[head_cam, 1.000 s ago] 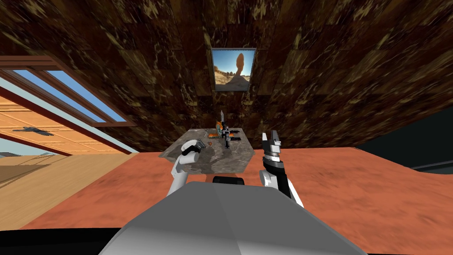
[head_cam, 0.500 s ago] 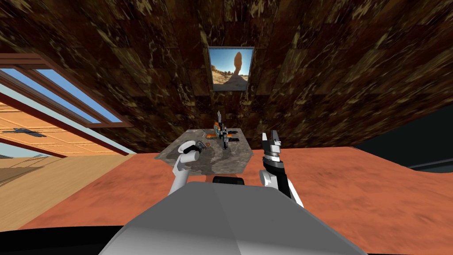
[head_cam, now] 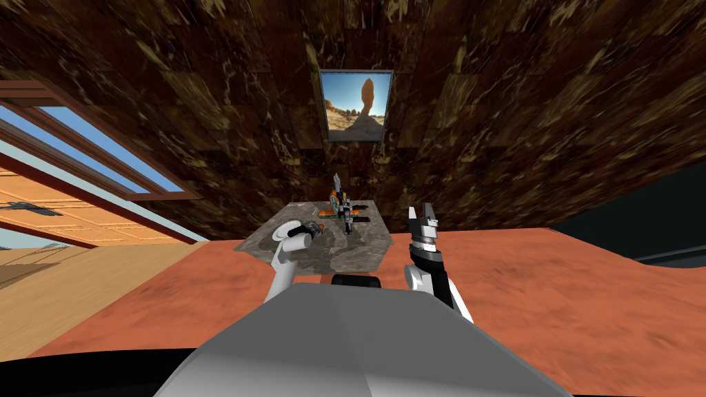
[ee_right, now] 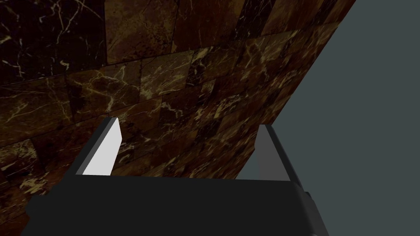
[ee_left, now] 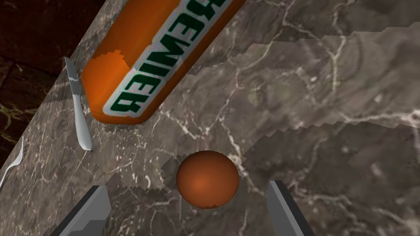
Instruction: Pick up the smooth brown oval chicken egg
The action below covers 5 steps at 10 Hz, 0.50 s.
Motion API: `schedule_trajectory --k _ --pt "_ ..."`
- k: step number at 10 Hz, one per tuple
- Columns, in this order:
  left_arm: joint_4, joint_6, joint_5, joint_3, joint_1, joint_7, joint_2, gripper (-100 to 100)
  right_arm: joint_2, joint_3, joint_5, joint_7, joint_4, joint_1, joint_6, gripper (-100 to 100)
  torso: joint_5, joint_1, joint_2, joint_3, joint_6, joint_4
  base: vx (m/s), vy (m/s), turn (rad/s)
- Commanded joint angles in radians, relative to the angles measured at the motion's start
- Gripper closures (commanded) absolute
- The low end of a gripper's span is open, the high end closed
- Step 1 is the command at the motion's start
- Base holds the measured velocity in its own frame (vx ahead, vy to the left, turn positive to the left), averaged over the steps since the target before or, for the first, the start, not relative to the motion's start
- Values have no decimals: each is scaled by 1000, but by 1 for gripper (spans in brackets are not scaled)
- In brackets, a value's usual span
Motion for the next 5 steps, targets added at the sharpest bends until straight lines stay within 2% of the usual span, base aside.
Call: schedule_trajectory --k 1,2,4,5 --pt "0 0 0 0 0 0 0 0 0 0 0 0 0 0 0 0 0 0 0 0 0 0 0 0 0" --pt "50 -50 4 -8 -50 -3 6 -100 0 0 0 0 0 0 0 0 0 1 1 1 0 0 -45 6 137" --pt "114 -55 4 -8 -97 -3 6 -100 0 0 0 0 0 0 0 0 0 1 4 2 0 1 -46 1 33" --pt "138 -55 4 -8 -97 -3 6 -100 0 0 0 0 0 0 0 0 0 1 4 2 0 1 -10 1 -7"
